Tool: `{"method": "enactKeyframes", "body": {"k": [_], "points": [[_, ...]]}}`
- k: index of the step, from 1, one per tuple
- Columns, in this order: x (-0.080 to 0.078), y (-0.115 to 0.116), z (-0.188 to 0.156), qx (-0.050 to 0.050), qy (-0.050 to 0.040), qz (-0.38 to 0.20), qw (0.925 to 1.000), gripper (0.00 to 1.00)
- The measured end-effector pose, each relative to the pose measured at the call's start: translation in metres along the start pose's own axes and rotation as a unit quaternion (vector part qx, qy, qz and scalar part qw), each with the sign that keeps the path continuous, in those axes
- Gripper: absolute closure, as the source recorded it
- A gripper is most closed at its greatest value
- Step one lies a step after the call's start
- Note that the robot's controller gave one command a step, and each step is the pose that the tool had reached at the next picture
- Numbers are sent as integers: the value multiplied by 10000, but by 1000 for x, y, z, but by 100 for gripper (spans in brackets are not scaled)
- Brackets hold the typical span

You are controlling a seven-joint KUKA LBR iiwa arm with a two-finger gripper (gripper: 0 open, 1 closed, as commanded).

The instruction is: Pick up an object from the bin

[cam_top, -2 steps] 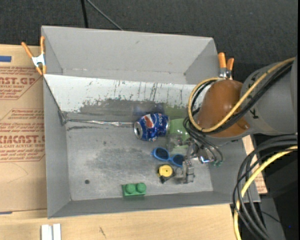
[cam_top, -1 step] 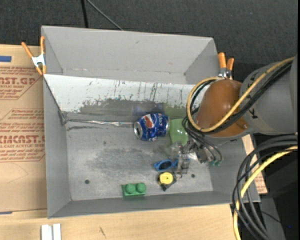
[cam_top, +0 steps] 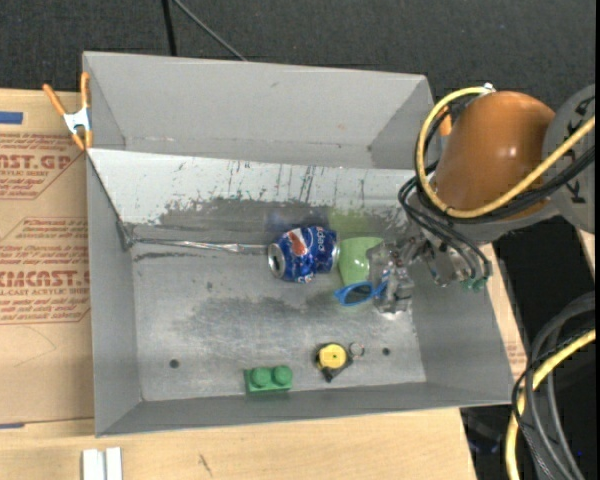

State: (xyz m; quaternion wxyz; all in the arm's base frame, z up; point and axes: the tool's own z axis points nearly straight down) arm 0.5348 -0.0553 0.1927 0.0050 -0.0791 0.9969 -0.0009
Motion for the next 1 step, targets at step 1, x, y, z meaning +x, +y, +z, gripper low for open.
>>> {"method": "enactKeyframes", "body": {"k": [1], "points": [[-55, -5, -49, -1, -14, -192, 9998, 100]]}}
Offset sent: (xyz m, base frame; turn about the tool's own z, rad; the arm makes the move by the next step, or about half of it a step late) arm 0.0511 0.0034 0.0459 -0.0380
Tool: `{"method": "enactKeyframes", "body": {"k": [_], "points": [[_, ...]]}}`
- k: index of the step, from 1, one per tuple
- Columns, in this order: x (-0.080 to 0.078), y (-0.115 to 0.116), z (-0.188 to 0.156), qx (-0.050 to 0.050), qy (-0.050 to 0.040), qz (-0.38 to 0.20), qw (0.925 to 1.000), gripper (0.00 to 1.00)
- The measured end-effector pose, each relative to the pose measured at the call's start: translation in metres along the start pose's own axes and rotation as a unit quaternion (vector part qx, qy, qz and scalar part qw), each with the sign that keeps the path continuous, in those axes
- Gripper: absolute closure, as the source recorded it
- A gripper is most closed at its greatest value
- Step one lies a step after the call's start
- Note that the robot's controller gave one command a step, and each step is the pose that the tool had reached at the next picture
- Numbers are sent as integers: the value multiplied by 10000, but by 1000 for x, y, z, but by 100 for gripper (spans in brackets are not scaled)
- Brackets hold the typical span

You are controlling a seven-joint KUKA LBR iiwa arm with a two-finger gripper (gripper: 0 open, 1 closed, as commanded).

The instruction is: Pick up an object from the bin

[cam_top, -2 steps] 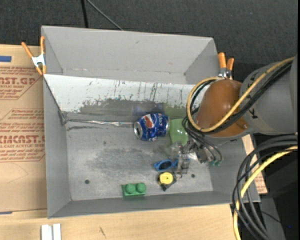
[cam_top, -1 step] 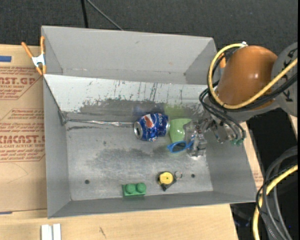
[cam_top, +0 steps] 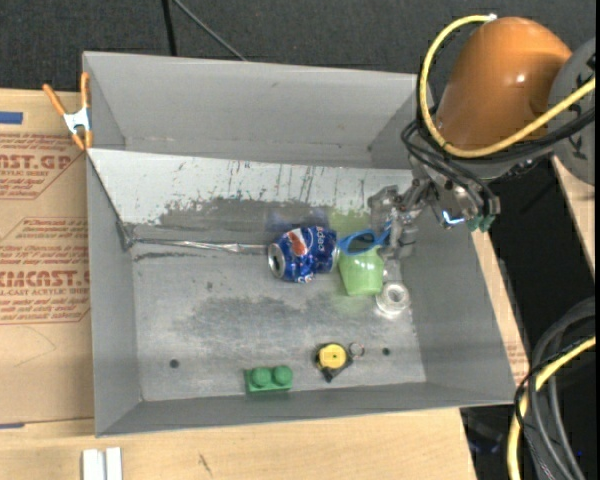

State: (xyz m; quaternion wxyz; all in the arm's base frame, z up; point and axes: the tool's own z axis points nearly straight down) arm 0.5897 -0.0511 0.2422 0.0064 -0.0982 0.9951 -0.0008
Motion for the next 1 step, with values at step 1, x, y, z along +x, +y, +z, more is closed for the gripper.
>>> {"method": "enactKeyframes", "body": {"k": [1], "points": [[23, -71, -31, -4, 32, -758, 9971, 100]]}}
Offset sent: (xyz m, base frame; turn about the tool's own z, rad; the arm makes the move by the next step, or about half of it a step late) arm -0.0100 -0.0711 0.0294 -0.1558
